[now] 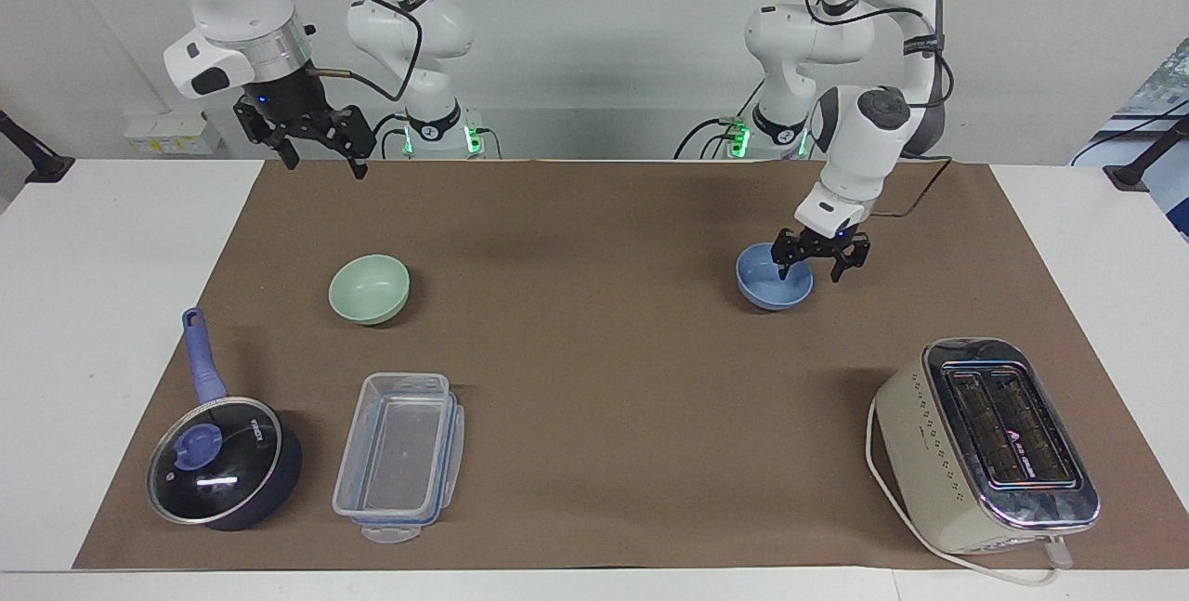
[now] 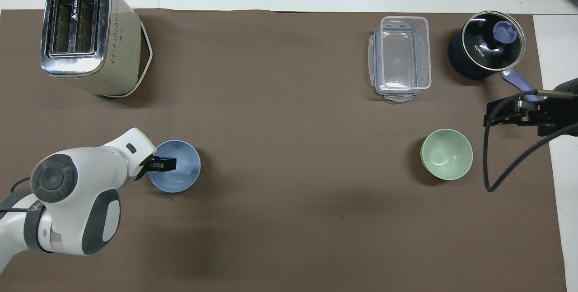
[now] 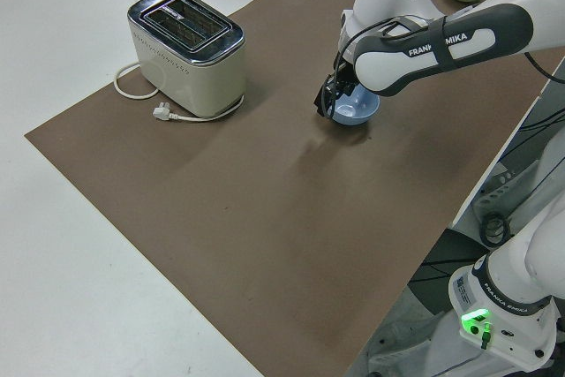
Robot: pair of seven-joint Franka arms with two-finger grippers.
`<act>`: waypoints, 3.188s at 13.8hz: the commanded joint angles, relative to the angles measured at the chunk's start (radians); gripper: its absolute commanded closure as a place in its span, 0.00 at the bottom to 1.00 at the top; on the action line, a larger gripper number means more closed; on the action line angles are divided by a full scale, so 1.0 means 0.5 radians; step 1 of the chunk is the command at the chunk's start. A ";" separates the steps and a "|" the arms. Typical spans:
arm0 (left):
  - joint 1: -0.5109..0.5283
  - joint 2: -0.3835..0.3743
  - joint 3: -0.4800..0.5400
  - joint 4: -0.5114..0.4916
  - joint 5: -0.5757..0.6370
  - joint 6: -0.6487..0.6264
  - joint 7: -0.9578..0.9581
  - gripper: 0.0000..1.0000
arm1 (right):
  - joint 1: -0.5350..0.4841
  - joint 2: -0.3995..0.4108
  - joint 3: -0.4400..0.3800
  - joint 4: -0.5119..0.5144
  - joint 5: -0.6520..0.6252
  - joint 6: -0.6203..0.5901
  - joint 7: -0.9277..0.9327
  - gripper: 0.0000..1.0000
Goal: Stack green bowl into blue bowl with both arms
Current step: 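Reach the left gripper to the blue bowl rim and grasp it, then slide the blue bowl with the left gripper toward the table center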
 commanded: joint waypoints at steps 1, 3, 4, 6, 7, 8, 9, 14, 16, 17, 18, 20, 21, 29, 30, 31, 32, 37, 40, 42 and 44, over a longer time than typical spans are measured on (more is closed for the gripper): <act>-0.066 -0.047 0.025 -0.158 0.021 0.156 -0.029 0.00 | -0.024 -0.040 -0.007 -0.051 0.039 0.037 -0.064 0.00; -0.066 -0.035 0.025 -0.198 0.021 0.220 -0.044 0.54 | -0.024 -0.040 -0.007 -0.051 0.042 0.040 -0.064 0.00; -0.066 -0.032 0.025 -0.195 0.021 0.220 -0.041 1.00 | -0.024 -0.040 -0.007 -0.051 0.042 0.037 -0.064 0.00; -0.066 -0.029 0.025 -0.186 0.021 0.220 -0.041 1.00 | -0.024 -0.040 -0.007 -0.051 0.039 0.040 -0.064 0.00; -0.066 -0.023 0.025 -0.180 0.021 0.220 -0.041 1.00 | -0.027 -0.040 -0.007 -0.051 0.042 0.040 -0.064 0.00; -0.066 -0.020 0.028 -0.174 0.021 0.217 -0.041 1.00 | -0.028 -0.040 -0.007 -0.051 0.042 0.040 -0.064 0.00; -0.066 -0.020 0.028 -0.168 0.021 0.208 -0.041 1.00 | -0.028 -0.040 -0.007 -0.051 0.042 0.040 -0.064 0.00; -0.041 -0.047 0.028 0.022 0.021 -0.024 -0.084 1.00 | -0.031 -0.040 -0.007 -0.054 0.039 0.040 -0.067 0.00; -0.051 -0.047 0.028 0.120 0.021 -0.117 -0.179 1.00 | -0.046 -0.040 -0.007 -0.054 0.039 0.037 -0.067 0.00; -0.063 -0.047 0.025 0.154 0.021 -0.156 -0.216 1.00 | -0.049 -0.040 -0.007 -0.054 0.039 0.037 -0.067 0.00; -0.066 -0.047 0.022 0.185 0.021 -0.190 -0.261 1.00 | -0.055 -0.040 -0.007 -0.054 0.039 0.037 -0.067 0.00; -0.166 -0.050 0.013 0.277 0.021 -0.346 -0.427 1.00 | -0.073 -0.040 -0.007 -0.054 0.039 0.037 -0.067 0.00; -0.264 -0.032 0.016 0.365 0.021 -0.502 -0.488 1.00 | -0.074 -0.040 -0.007 -0.054 0.039 0.037 -0.067 0.00; -0.697 -0.047 0.010 0.412 -0.441 -0.575 -0.553 1.00 | -0.074 -0.044 -0.007 -0.057 0.036 0.040 -0.067 0.00; -0.725 -0.044 0.007 0.409 -0.500 -0.526 -0.550 1.00 | -0.074 -0.044 -0.007 -0.060 0.036 0.040 -0.067 0.00; -0.774 -0.044 0.007 0.403 -0.543 -0.483 -0.547 1.00 | -0.074 -0.044 -0.007 -0.057 0.036 0.043 -0.067 0.00; -0.832 -0.032 0.007 0.391 -0.562 -0.424 -0.544 1.00 | -0.074 -0.044 -0.007 -0.060 0.036 0.043 -0.067 0.00; -1.047 0.121 0.007 0.345 -0.657 -0.102 -0.544 1.00 | -0.074 -0.044 -0.007 -0.060 0.036 0.046 -0.085 0.00; -1.115 0.253 0.007 0.339 -0.663 0.021 -0.563 1.00 | -0.086 -0.044 -0.007 -0.063 0.036 0.049 -0.101 0.00; -1.124 0.311 0.007 0.335 -0.663 0.055 -0.563 1.00 | -0.086 -0.044 -0.007 -0.063 0.036 0.062 -0.101 0.00; -1.240 0.504 0.007 0.329 -0.673 0.293 -0.587 1.00 | -0.089 -0.044 -0.007 -0.073 0.036 0.108 -0.107 0.00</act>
